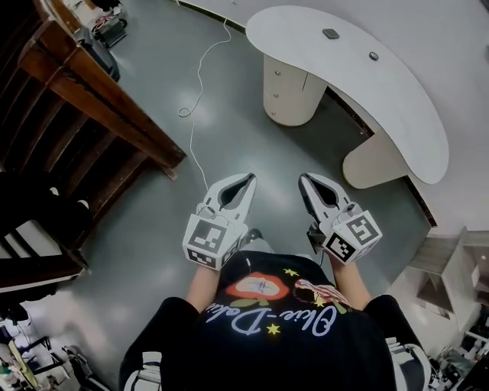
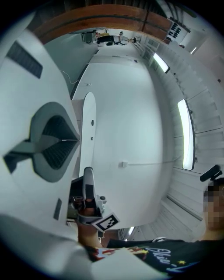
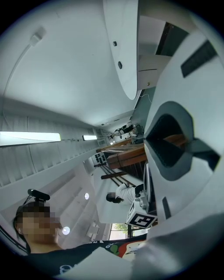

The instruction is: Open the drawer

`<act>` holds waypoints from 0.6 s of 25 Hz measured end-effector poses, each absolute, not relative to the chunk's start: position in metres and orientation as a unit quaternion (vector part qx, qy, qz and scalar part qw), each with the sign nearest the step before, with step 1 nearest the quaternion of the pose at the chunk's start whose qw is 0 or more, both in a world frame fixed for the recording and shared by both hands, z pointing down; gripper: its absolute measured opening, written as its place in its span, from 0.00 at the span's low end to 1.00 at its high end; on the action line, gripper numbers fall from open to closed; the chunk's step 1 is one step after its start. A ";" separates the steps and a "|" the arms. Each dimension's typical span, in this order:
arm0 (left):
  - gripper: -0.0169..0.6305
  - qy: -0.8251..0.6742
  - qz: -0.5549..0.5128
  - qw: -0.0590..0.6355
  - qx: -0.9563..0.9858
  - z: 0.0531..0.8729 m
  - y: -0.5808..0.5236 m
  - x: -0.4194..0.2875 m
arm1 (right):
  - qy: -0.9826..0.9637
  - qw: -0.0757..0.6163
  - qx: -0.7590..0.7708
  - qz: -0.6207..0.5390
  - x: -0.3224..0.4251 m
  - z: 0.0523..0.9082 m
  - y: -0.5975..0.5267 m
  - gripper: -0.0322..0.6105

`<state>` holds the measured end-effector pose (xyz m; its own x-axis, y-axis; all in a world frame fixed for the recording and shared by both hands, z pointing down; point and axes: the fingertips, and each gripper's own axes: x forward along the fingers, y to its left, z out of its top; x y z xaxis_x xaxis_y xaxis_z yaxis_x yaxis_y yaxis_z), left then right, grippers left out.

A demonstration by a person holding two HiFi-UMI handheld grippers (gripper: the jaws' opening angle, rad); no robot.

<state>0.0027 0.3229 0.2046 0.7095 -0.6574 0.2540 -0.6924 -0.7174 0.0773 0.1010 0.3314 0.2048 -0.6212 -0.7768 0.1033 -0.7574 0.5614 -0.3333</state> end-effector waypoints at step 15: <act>0.04 -0.369 0.081 0.117 0.918 0.226 0.301 -0.021 | 0.873 0.008 -0.454 -0.178 0.090 0.209 0.312 0.05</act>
<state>-0.0213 0.3009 0.2263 0.7144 -0.6590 0.2351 -0.6969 -0.7003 0.1548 0.0899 0.3118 0.2086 -0.5873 -0.7958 0.1476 -0.7900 0.5239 -0.3184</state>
